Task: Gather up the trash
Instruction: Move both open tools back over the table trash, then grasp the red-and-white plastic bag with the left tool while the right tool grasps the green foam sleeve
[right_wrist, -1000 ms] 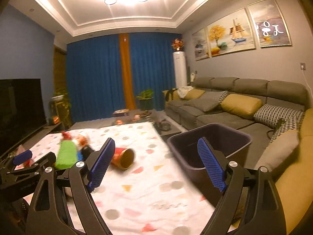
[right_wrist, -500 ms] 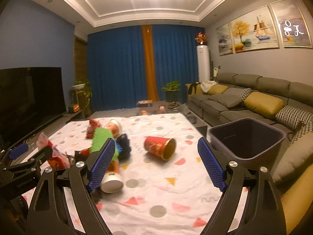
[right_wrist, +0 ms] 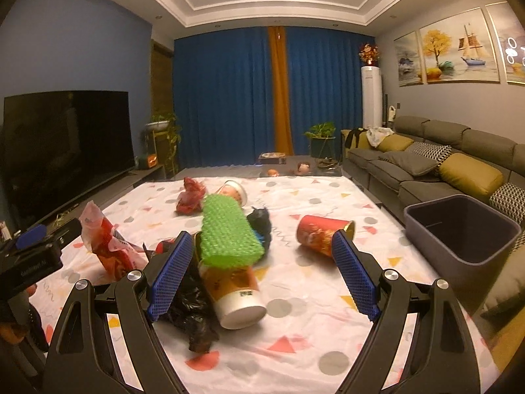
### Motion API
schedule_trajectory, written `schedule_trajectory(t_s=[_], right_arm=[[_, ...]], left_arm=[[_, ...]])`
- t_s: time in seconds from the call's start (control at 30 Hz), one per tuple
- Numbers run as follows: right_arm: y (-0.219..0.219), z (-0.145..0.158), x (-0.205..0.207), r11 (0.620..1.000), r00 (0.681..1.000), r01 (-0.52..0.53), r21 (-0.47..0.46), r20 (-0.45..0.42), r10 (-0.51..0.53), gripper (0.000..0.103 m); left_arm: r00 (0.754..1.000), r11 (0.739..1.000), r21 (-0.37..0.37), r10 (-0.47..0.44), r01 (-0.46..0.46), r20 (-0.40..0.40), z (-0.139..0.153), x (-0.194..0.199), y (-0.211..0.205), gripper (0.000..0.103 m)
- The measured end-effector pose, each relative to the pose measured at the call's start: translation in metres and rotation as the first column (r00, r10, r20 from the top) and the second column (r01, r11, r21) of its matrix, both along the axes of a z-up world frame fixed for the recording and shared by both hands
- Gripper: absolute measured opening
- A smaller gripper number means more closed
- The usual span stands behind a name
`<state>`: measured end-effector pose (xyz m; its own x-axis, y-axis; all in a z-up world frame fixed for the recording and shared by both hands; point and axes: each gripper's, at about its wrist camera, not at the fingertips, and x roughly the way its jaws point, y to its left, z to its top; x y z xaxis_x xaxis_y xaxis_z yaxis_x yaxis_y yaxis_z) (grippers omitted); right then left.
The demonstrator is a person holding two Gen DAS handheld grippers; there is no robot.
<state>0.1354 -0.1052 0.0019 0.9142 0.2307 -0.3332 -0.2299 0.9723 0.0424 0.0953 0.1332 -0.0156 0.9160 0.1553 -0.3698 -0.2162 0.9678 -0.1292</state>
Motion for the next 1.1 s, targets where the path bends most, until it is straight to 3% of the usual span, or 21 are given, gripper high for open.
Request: schedule_trajectory(t_s=[0.27,0.43,0.53,0.6,0.73,0.83,0.9,0.97,1.1], right_arm=[[0.021,-0.011,0.025,0.999,0.998,-0.033,-0.04,-0.049,0.032,0.084],[0.035,-0.019,0.042,0.996,0.995,-0.056,-0.073,-0.081,0.05,0.083],[0.037,-0.024,0.049,0.994,0.992,-0.069,-0.086,-0.108,0.06,0.077],[0.039,-0.027,0.053,0.993,0.99,-0.075,-0.089,-0.123,0.064,0.07],[0.04,-0.031,0.06,0.993,0.986,-0.082,-0.088,-0.151,0.069,0.059],[0.04,-0.033,0.062,0.992,0.984,-0.086,-0.088,-0.161,0.071,0.044],[0.039,-0.034,0.063,0.992,0.983,-0.09,-0.089,-0.169,0.074,0.026],[0.037,-0.033,0.063,0.993,0.982,-0.095,-0.076,-0.169,0.081,0.018],[0.028,-0.027,0.057,0.995,0.986,-0.087,-0.047,-0.148,0.079,0.014]], left_arm=[[0.997,0.999,-0.04,-0.021,0.018,-0.077,-0.017,0.045,0.01,0.093],[0.99,0.995,-0.092,-0.051,0.039,-0.131,-0.027,0.064,0.02,0.071],[0.986,0.992,-0.114,-0.071,0.054,-0.151,-0.033,0.069,0.025,0.056],[0.985,0.99,-0.126,-0.083,0.064,-0.15,-0.035,0.069,0.026,0.044],[0.984,0.987,-0.137,-0.109,0.089,-0.14,-0.037,0.066,0.025,0.033],[0.984,0.985,-0.135,-0.121,0.103,-0.128,-0.036,0.063,0.023,0.027],[0.985,0.985,-0.13,-0.128,0.113,-0.115,-0.034,0.058,0.021,0.024],[0.986,0.985,-0.127,-0.131,0.117,-0.104,-0.031,0.053,0.018,0.022],[0.988,0.984,-0.129,-0.136,0.126,-0.076,-0.023,0.041,0.016,0.02]])
